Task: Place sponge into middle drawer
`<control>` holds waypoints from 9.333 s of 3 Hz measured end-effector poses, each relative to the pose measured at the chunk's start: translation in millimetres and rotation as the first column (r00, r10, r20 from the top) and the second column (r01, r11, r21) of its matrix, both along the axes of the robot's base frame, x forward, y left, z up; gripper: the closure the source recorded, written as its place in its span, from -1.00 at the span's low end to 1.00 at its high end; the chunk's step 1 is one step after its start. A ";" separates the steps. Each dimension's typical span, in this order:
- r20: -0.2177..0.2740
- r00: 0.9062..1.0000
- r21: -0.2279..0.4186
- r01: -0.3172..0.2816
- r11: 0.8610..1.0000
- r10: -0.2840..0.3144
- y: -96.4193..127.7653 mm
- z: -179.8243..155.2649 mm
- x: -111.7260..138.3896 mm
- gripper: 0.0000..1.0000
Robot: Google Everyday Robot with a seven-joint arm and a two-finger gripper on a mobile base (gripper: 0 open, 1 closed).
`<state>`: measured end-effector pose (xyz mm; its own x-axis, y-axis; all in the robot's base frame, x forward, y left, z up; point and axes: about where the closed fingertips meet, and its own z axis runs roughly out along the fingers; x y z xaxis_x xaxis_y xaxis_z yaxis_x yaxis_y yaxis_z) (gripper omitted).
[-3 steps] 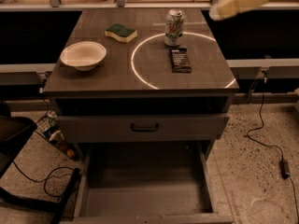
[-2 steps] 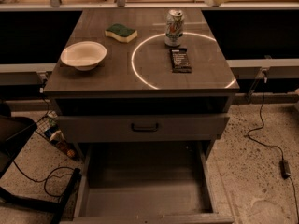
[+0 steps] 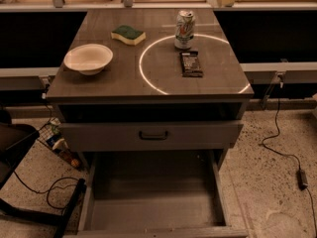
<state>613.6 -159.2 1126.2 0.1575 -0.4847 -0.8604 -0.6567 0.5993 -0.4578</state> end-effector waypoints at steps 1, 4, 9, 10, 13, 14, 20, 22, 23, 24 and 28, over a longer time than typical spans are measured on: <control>-0.064 0.997 0.000 -0.032 0.999 0.032 40.6 -30.8 28.6 -1.00; -0.218 0.969 0.016 -0.115 0.993 0.116 202.5 -136.5 158.1 -1.00; -0.269 0.963 0.050 -0.005 0.999 0.018 204.0 -172.1 255.0 -1.00; -0.300 0.954 0.044 -0.002 0.999 0.015 210.9 -186.9 267.7 -1.00; -0.459 0.886 0.056 -0.051 0.997 0.071 231.3 -240.5 276.2 -1.00; -0.500 0.862 0.065 -0.053 0.996 0.078 233.2 -254.7 276.5 -1.00; -0.577 0.815 0.031 -0.043 0.999 0.053 248.4 -294.0 281.6 0.30; -0.579 0.814 0.030 -0.045 0.999 0.054 250.1 -294.7 281.4 1.00; -0.579 0.814 0.030 -0.045 0.999 0.054 250.1 -294.1 281.1 1.00; -0.578 0.814 0.030 -0.045 0.999 0.054 250.1 -293.2 280.9 1.00; -0.411 0.911 -0.123 -0.073 0.990 0.016 184.2 -130.0 200.6 1.00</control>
Offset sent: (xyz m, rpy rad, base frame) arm 0.0966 0.1537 -0.1146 -0.0728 0.2488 0.1394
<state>814.2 25.0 996.2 -0.1696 -0.5993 -0.7824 -0.8278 0.5174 -0.2169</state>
